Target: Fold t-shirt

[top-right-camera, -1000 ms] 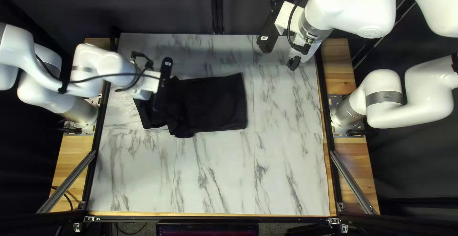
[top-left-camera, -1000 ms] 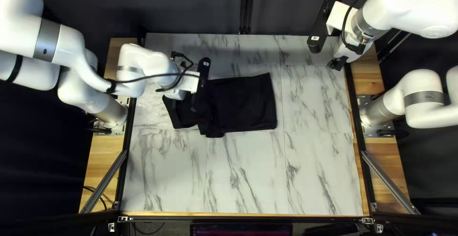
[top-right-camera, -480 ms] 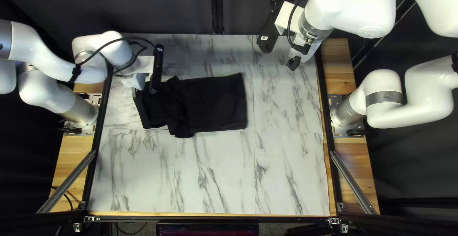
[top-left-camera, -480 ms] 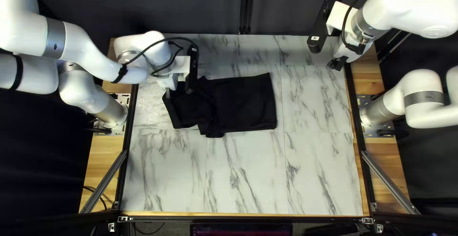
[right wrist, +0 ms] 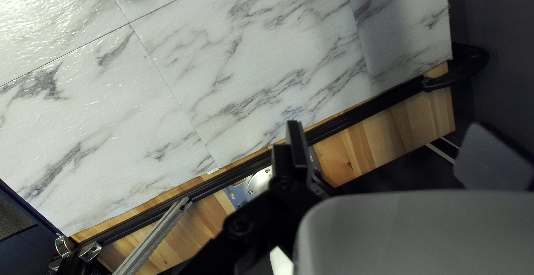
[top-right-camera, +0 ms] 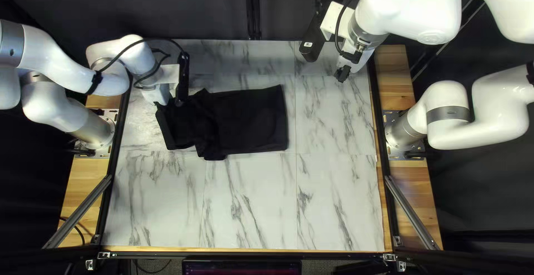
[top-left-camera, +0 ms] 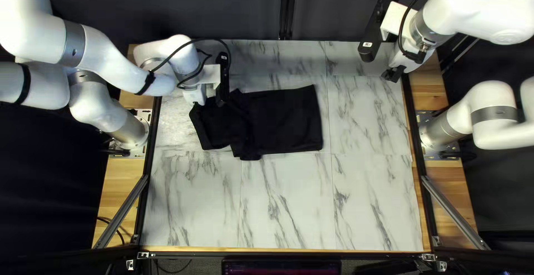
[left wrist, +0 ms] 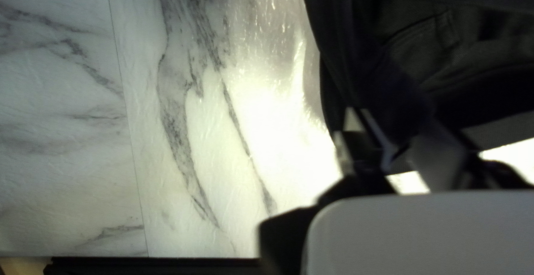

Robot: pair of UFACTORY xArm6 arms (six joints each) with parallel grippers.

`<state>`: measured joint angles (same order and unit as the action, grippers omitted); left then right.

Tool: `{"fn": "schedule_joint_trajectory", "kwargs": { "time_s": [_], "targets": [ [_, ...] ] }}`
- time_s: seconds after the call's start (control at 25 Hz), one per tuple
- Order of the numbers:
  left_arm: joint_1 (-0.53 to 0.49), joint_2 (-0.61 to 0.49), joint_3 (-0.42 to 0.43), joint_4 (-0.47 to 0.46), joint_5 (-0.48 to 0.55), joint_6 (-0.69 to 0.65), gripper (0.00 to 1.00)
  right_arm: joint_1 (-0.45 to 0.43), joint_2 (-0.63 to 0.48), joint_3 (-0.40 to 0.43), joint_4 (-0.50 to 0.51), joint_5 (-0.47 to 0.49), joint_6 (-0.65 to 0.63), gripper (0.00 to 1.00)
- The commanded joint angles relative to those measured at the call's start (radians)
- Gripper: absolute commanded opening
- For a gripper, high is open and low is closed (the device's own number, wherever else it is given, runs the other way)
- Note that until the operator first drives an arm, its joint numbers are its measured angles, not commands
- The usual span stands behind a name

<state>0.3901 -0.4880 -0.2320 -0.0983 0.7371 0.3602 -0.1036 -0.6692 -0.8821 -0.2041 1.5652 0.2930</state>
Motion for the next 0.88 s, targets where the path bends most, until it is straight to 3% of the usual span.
{"fn": "schedule_joint_trajectory", "kwargs": {
  "time_s": [0.04, 0.36, 0.68, 0.88],
  "targets": [
    [-0.045, -0.058, -0.032, 0.018, 0.074, -0.057, 0.0, 0.0, 0.0, 0.0, 0.0, 0.0, 0.0, 1.0],
    [-0.143, -0.104, -0.161, 0.039, 0.198, -0.125, 0.0, 0.0, 0.0, 0.0, 0.0, 0.0, 0.0, 1.0],
    [-0.152, -0.023, -0.313, 0.015, 0.242, -0.074, 0.0, 0.0, 0.0, 0.0, 0.0, 0.0, 0.0, 1.0],
    [-0.125, 0.057, -0.392, -0.051, 0.229, 0.017, 0.0, 0.0, 0.0, 0.0, 0.0, 0.0, 0.0, 1.0]
  ]
}}
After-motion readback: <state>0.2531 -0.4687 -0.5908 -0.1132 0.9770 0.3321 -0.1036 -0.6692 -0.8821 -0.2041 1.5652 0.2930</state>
